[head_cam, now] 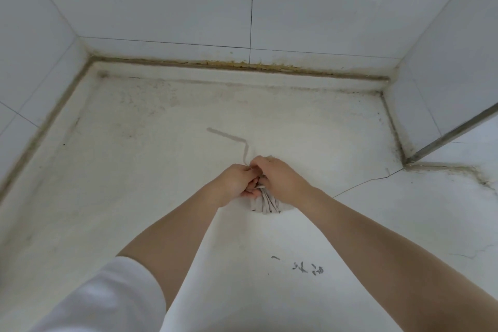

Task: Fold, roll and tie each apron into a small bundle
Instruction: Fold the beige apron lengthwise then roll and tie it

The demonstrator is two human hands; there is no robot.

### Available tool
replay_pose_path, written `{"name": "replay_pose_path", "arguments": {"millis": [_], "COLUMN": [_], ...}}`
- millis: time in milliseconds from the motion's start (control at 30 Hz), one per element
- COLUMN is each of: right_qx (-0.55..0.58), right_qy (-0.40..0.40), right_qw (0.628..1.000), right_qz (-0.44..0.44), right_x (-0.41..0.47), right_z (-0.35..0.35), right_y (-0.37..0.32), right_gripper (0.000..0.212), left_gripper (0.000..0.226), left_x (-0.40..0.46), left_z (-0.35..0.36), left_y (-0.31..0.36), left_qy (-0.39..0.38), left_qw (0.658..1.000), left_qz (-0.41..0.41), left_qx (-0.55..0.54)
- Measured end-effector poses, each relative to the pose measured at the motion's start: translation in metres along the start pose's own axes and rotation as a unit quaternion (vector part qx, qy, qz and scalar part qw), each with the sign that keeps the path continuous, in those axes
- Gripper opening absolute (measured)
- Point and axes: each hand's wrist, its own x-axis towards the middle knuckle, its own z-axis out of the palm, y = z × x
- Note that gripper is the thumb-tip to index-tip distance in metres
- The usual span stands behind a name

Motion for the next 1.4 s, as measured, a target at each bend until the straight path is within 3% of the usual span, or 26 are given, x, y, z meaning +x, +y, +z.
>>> {"name": "replay_pose_path", "arguments": {"millis": [133,200,300,367,467,533,700,800,900,1033,1167,1267,1333,1400], "right_qx": [-0.168,-0.172,-0.046,0.121,0.423,0.462,0.460,0.463,0.461,0.324,0.204,0.109,0.074,0.111], "right_qy": [0.027,0.020,-0.030,-0.059,-0.004,0.006,0.011,-0.013,-0.035,-0.066,-0.090,-0.076,-0.069,-0.065], "right_qw": [0.985,0.985,0.996,0.977,0.862,0.829,0.821,0.827,0.841,0.922,0.961,0.978,0.980,0.970], "right_qz": [-0.028,-0.017,0.067,0.165,0.279,0.314,0.338,0.319,0.281,0.201,0.165,0.158,0.171,0.204], "right_x": [-0.003,-0.006,-0.004,-0.001,-0.002,-0.003,-0.002,-0.004,-0.007,-0.018,-0.034,-0.032,-0.031,-0.031], "right_z": [-0.002,-0.006,-0.013,-0.016,-0.017,-0.017,-0.021,-0.017,-0.019,-0.032,-0.036,-0.028,-0.026,-0.024], "right_y": [-0.002,-0.002,-0.005,-0.008,-0.009,-0.007,-0.003,-0.002,0.000,0.015,0.033,0.038,0.039,0.037], "right_gripper": [0.020,0.023,0.024,0.034,0.031,0.028,0.029,0.021,0.019,0.015,0.021,0.036,0.038,0.044], "left_gripper": [0.014,0.016,0.025,0.020,0.023,0.027,0.017,0.008,0.028,0.029,0.028,0.028,0.033,0.028], "left_x": [-0.004,-0.005,-0.006,-0.008,-0.010,-0.011,-0.017,-0.017,-0.011,-0.007,0.000,0.001,0.000,-0.006], "left_z": [-0.006,-0.010,-0.011,-0.007,0.001,0.003,0.008,0.011,0.012,-0.013,-0.029,-0.020,-0.012,-0.002], "left_y": [0.005,0.004,0.002,0.003,0.008,0.008,-0.001,-0.005,-0.010,-0.021,-0.037,-0.030,-0.020,-0.009], "left_qy": [-0.037,-0.029,-0.007,-0.004,0.043,0.073,0.049,0.057,0.043,0.085,0.093,0.173,0.220,0.244], "left_qw": [0.999,0.999,0.992,0.990,0.985,0.976,0.964,0.948,0.938,0.922,0.882,0.878,0.891,0.907], "left_qz": [-0.013,0.003,0.065,0.102,0.129,0.150,0.191,0.201,0.195,0.145,0.060,0.037,0.080,0.145], "left_qx": [0.009,0.029,0.107,0.101,0.103,0.138,0.179,0.240,0.284,0.348,0.457,0.444,0.389,0.310]}}
